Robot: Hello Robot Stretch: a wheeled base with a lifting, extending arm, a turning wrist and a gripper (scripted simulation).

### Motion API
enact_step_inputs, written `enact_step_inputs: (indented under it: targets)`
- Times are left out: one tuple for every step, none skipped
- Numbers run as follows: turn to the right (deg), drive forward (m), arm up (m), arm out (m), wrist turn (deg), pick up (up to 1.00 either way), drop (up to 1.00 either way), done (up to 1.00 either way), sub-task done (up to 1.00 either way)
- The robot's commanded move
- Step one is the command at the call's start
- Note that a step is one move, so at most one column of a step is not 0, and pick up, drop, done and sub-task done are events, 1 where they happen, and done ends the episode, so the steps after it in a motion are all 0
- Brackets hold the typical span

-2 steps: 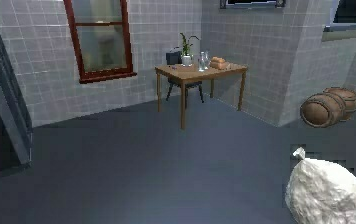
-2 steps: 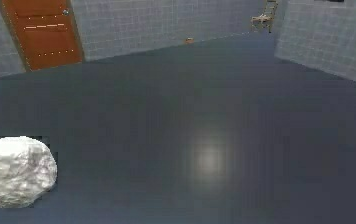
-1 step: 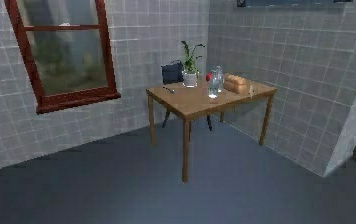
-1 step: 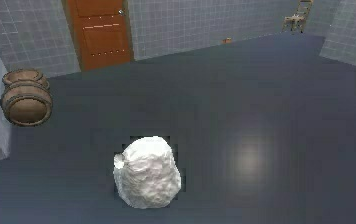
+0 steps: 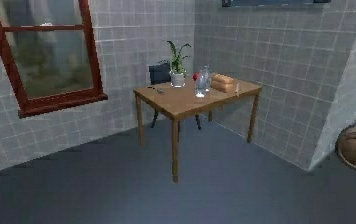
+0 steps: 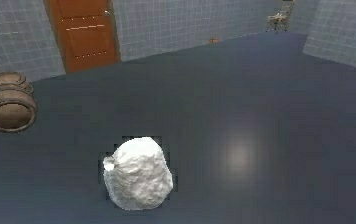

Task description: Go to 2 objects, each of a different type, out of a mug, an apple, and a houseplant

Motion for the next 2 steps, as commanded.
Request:
enact_step_inputs:
  targets:
    - [0.0,1.00,0.00,0.00,0.0,0.00,0.00,0.00,0.00]
    - [0.0,0.00,0.00,0.00,0.0,0.00,0.00,1.00,0.00]
